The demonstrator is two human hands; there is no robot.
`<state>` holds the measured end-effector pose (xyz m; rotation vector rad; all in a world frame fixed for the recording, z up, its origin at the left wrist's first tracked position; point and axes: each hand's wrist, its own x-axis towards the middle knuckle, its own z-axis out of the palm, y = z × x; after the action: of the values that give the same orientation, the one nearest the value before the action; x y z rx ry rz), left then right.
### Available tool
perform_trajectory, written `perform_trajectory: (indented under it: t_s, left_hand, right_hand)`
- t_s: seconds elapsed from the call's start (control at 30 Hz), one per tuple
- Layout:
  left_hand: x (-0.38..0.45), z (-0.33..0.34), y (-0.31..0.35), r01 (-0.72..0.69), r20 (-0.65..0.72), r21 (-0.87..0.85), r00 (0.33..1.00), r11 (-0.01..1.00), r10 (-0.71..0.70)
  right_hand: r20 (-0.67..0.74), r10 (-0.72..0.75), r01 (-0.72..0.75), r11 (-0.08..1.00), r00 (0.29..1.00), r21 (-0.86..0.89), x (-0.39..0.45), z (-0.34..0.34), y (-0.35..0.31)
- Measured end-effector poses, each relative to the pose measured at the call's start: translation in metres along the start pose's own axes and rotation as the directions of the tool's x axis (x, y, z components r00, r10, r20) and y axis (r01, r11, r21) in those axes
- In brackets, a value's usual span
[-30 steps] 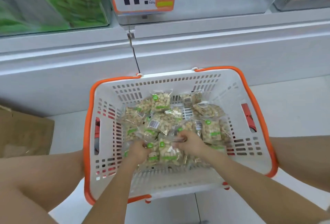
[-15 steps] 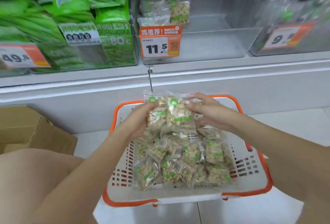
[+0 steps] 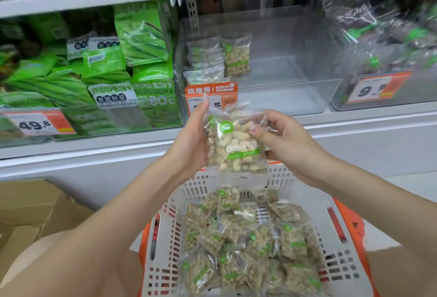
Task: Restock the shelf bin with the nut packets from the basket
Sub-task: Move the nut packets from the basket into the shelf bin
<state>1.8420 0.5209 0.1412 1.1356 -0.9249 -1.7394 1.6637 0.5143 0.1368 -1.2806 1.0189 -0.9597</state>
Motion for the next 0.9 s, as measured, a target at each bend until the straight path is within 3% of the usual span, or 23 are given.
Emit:
perform_trajectory:
  t_s: [0.07,0.23,0.4,0.47,0.57,0.73,0.9]
  left_hand:
    - [0.004,0.005,0.002,-0.039,0.038,0.065,0.999,0.997,0.037]
    - [0.017,0.01,-0.013,-0.09,-0.06,0.326,0.992,0.941,0.115]
    - [0.021,0.009,-0.016,-0.123,-0.1,0.271,0.983,0.955,0.155]
    - [0.019,0.009,-0.015,-0.12,-0.099,0.251,0.984,0.961,0.149]
    - [0.017,0.01,-0.013,-0.118,-0.09,0.219,0.986,0.969,0.14]
    - [0.014,0.012,-0.017,-0.094,-0.037,0.164,0.994,0.982,0.101]
    - [0.012,0.012,-0.024,-0.095,0.019,0.19,0.995,0.977,0.093]
  right_hand:
    - [-0.016,-0.053,0.053,0.998,0.998,-0.022,0.007,-0.005,-0.008]
    - [-0.001,-0.148,0.146,0.976,0.989,-0.164,0.021,-0.014,-0.013]
    - [-0.037,-0.204,0.194,0.964,0.978,-0.182,0.024,-0.021,-0.006]
    - [0.071,-0.266,0.275,0.919,0.961,-0.282,0.023,-0.03,-0.014]
    - [0.298,-0.227,0.33,0.87,0.927,-0.367,0.019,-0.037,-0.015]
    - [0.376,-0.109,0.181,0.97,0.92,-0.162,0.011,-0.03,-0.005]
    - [0.383,-0.106,0.204,0.952,0.918,-0.227,0.011,-0.031,-0.001]
